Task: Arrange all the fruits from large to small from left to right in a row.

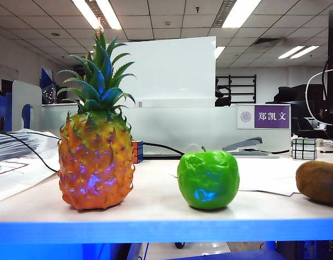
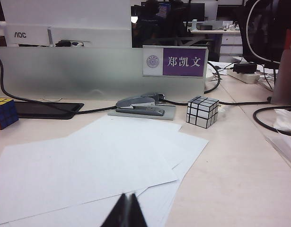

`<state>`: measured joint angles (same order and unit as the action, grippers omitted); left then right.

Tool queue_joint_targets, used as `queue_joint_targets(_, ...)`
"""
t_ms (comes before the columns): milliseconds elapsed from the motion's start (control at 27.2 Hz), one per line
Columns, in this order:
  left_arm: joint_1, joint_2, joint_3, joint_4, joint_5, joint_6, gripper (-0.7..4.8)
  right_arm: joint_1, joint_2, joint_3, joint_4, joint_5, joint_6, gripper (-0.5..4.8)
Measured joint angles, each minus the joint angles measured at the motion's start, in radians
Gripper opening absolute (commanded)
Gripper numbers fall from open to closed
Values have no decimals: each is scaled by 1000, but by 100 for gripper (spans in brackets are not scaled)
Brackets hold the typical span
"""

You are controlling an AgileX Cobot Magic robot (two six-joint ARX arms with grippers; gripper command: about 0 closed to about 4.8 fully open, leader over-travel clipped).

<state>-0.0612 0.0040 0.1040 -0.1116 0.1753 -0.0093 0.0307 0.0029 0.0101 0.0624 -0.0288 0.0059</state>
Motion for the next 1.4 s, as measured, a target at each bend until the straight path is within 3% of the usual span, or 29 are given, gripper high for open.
queue_joint_targets(331, 20, 0, -42, 35, -88, -7, -5, 0, 0, 0, 0, 0, 0, -6)
queue_joint_targets(662, 61, 0, -46, 56, -90, -6, -5, 0, 0, 0, 0, 0, 0, -6)
queue_joint_targets(1397, 61, 0, -47, 85, -92, -6, -5, 0, 0, 0, 0, 0, 0, -6)
